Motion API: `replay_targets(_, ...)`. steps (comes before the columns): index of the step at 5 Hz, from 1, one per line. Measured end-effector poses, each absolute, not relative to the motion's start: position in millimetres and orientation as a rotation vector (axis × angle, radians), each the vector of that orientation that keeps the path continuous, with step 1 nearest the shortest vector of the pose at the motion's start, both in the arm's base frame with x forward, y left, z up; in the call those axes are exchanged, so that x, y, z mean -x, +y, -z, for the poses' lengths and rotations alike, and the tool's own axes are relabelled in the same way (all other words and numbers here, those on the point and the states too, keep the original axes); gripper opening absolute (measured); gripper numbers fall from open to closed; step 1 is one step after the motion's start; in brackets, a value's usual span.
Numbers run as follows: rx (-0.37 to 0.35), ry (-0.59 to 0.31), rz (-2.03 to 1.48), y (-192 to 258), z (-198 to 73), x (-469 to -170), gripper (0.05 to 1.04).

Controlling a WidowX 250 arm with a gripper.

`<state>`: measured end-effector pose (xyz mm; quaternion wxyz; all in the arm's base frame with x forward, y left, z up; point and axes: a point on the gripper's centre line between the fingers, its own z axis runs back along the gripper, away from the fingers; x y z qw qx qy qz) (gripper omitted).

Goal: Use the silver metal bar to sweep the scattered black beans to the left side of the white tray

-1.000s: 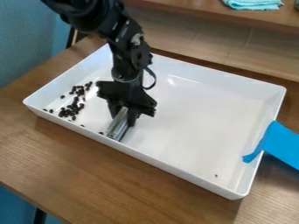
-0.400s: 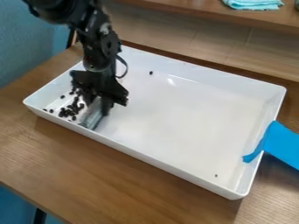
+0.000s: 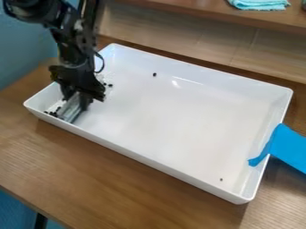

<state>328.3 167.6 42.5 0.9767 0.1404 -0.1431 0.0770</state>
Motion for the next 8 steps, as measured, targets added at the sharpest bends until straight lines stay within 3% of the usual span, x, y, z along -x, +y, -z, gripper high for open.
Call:
replay_targets(1, -0.283, -0.287, -0.158, 209, -49, -324, 0.389)
replay_targets(2, -0.274, -0.298, -0.133, 213, -56, -330, 0.389)
replay_targets(3, -0.202, -0.267, -0.185, 223, -76, -329, 0.389)
replay_targets(4, -0.095, -0.209, -0.25, 199, -89, -335, 0.389)
replay_targets(5, -0.05, -0.17, -0.278, 150, -105, -357, 0.389)
replay_targets(7, -0.131, -0.215, -0.303, 57, -99, -394, 0.389)
replay_targets(8, -0.169, -0.213, -0.308, 35, -78, -411, 0.389)
